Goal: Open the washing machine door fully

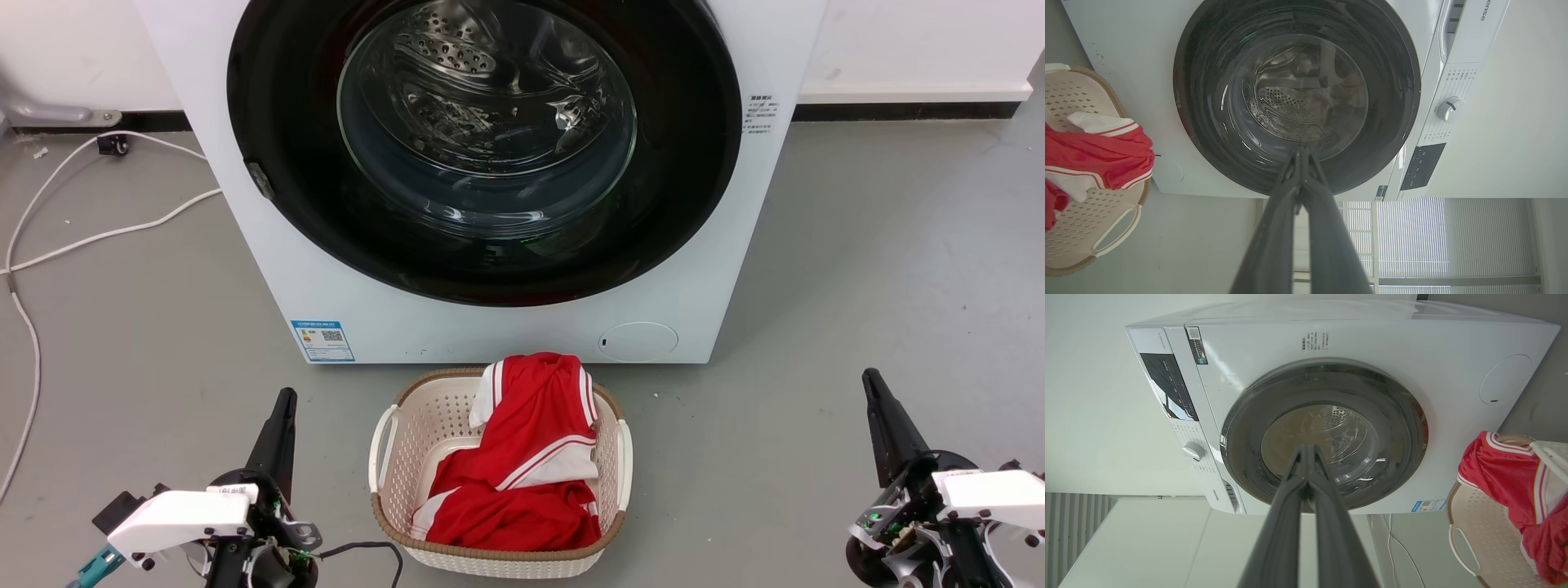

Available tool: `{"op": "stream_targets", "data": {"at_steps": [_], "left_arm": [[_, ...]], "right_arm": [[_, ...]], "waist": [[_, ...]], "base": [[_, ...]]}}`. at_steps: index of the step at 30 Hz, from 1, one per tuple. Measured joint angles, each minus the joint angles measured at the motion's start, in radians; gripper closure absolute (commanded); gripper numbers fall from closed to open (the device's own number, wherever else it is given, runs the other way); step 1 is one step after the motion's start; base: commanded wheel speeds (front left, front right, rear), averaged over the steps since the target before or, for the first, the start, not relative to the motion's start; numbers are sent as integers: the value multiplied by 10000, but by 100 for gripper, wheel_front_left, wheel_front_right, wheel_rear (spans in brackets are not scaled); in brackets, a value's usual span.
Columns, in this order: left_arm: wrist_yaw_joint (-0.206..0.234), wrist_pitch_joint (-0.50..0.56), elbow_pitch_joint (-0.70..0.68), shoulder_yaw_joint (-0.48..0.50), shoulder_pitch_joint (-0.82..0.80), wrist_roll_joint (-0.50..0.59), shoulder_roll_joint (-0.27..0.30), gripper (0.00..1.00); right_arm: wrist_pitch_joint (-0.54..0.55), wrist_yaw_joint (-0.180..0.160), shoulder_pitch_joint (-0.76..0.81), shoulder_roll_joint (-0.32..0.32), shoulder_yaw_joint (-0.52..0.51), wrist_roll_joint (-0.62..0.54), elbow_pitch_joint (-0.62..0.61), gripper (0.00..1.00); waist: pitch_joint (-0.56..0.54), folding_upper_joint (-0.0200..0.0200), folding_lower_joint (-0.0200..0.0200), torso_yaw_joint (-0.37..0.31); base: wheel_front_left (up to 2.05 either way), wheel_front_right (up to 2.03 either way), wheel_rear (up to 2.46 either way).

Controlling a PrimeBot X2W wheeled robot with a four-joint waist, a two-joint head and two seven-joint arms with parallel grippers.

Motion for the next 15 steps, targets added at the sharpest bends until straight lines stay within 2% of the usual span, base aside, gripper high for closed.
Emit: {"op": "stream_targets", "data": {"at_steps": [15], "left_arm": [[2,29,0,15,-3,27,-12,100]], "right_arm": [[33,0,-3,23,-36,-17,4,100]], "waist": [[0,0,0,0]], "base": [[0,0,0]]}}
